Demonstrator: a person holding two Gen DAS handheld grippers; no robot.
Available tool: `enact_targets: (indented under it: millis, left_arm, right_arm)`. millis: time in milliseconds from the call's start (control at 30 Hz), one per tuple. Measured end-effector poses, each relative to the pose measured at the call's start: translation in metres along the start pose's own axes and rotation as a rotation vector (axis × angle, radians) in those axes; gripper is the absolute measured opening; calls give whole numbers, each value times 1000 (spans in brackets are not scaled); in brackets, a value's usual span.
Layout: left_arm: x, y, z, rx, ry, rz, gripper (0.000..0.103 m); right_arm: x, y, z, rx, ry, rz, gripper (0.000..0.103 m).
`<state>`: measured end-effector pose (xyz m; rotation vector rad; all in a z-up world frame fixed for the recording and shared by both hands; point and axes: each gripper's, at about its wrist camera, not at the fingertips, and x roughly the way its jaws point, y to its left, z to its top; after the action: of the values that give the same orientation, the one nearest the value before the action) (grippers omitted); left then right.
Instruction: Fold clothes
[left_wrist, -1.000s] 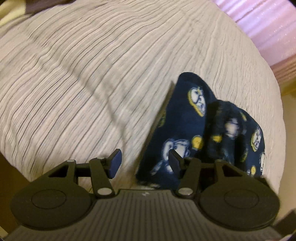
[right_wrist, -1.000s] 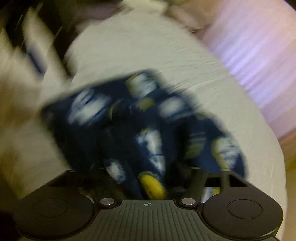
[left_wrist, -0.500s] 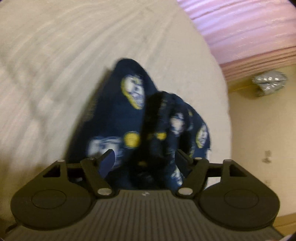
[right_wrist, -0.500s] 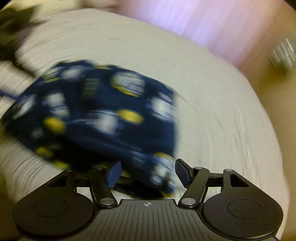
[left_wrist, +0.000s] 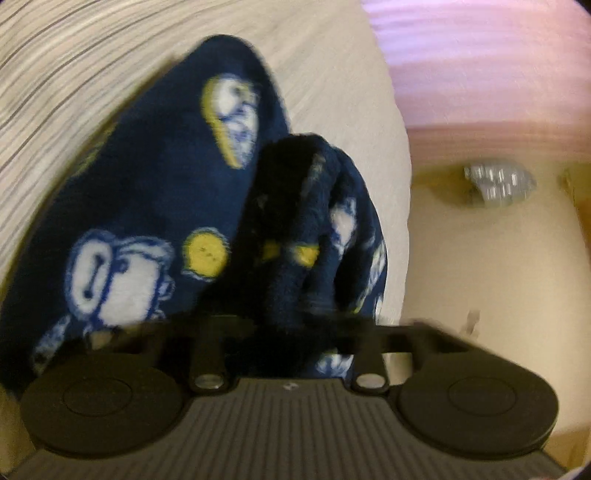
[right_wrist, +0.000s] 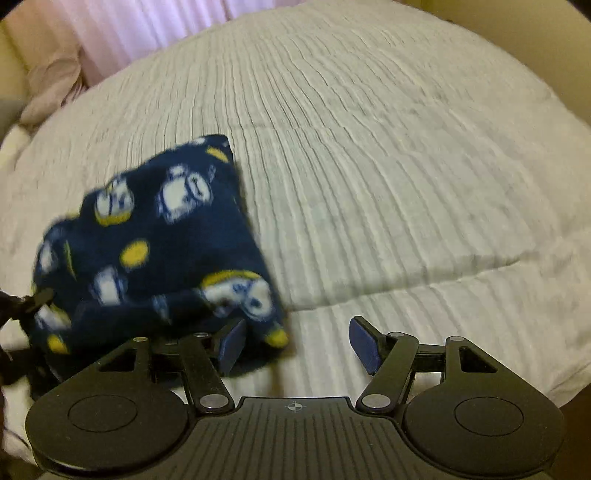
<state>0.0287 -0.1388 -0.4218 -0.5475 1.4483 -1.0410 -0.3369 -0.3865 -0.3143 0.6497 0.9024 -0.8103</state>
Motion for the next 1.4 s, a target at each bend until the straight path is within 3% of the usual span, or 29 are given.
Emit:
enact_targets:
  millis: [133, 167, 267, 367, 467, 600, 767, 833, 967, 1033, 1067, 1100, 1133, 1233, 1300, 1400]
  left_arm:
    - [-42, -50, -3, 296, -131, 31, 17]
    - [-55, -54, -3, 324, -166, 44, 17]
    - [-75, -36, -2, 308, -209, 149, 18]
    - [-71, -6, 1, 228, -165, 250, 18]
    - [-60, 3, 2, 159, -141, 219, 20]
    - [-62, -1, 5, 164, -139, 200, 23]
    - [-86, 22, 29, 101, -123, 76, 59]
    - [-81, 24, 49, 83, -120, 36, 65]
    - [-53, 23, 92, 80, -112, -1, 65]
    - [-40, 21, 103, 86, -96, 6, 58]
    - [-36, 20, 106, 98, -93, 1, 35]
    - [-32, 18, 108, 111, -92, -5, 21]
    - [-33, 13, 105, 146, -114, 1, 16]
    - [-55, -12, 84, 326, -253, -33, 13]
    - [-67, -20, 70, 394, -307, -28, 13]
    - [-51, 0, 69, 355, -262, 160, 13]
  right_arm:
    - [3, 5, 8, -18, -38, 9, 66]
    - [4, 7, 10, -22, -48, 11, 66]
    - [9, 14, 13, -38, -65, 30, 66]
    - [22, 22, 13, -61, -48, 32, 66]
    - [32, 26, 13, -64, -22, 29, 66]
    - [33, 28, 20, -78, -22, 34, 66]
    - [43, 24, 41, -64, -46, 46, 66]
    - [49, 23, 51, -50, -53, 56, 66]
    - [70, 25, 78, 19, -47, 126, 66]
    - [82, 26, 92, 66, -36, 170, 66]
    - [87, 26, 98, 88, -26, 190, 66]
    - [93, 27, 103, 109, -17, 208, 66]
    - [97, 28, 108, 129, -10, 223, 66]
    - [105, 36, 115, 156, -2, 260, 66]
    - [110, 44, 115, 144, -3, 264, 66]
    - [122, 56, 112, 114, 2, 256, 66]
